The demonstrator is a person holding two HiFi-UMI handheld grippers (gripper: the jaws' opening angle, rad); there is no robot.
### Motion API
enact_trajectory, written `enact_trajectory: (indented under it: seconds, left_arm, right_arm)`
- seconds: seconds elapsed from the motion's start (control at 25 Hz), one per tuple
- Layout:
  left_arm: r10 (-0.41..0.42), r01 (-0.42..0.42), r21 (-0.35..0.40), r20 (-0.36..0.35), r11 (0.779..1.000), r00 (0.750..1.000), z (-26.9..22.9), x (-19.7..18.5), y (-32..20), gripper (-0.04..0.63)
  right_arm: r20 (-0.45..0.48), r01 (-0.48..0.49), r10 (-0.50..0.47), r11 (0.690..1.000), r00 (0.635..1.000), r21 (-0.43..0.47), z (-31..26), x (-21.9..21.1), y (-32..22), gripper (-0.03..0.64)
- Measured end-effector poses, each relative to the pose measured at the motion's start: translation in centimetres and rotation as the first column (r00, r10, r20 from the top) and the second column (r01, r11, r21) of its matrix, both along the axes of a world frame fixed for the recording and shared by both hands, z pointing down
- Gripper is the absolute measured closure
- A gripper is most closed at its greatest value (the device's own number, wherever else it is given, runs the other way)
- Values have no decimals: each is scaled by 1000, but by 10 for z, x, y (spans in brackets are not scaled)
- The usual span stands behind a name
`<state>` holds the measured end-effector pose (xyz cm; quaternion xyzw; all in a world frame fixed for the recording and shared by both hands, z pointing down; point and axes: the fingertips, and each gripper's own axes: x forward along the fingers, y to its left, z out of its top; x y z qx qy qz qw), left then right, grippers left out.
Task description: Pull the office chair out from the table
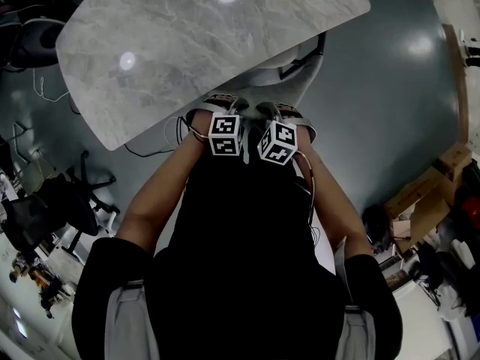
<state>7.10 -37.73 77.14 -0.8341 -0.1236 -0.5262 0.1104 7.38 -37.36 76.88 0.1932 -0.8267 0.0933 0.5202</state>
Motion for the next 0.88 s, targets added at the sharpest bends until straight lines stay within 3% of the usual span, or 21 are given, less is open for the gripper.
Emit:
enact_trajectory:
  seconds: [0.44,0.72,0.88]
  left_arm:
    - [20,-20,12,5,1000,1000,1,1,0,471]
    - [46,-45,-29,37,999,998,5,1,1,471]
    - [45,-44,-24,14,999,999,4,2,2,471]
  right_arm:
    - [-14,0,0,1000,1000,-18,3,2,-1,480]
    - [-23,-20,19,999,1000,-51,7,2,-1,480]
    - [-16,-10,9,999,1000,-42,6,2,0,480]
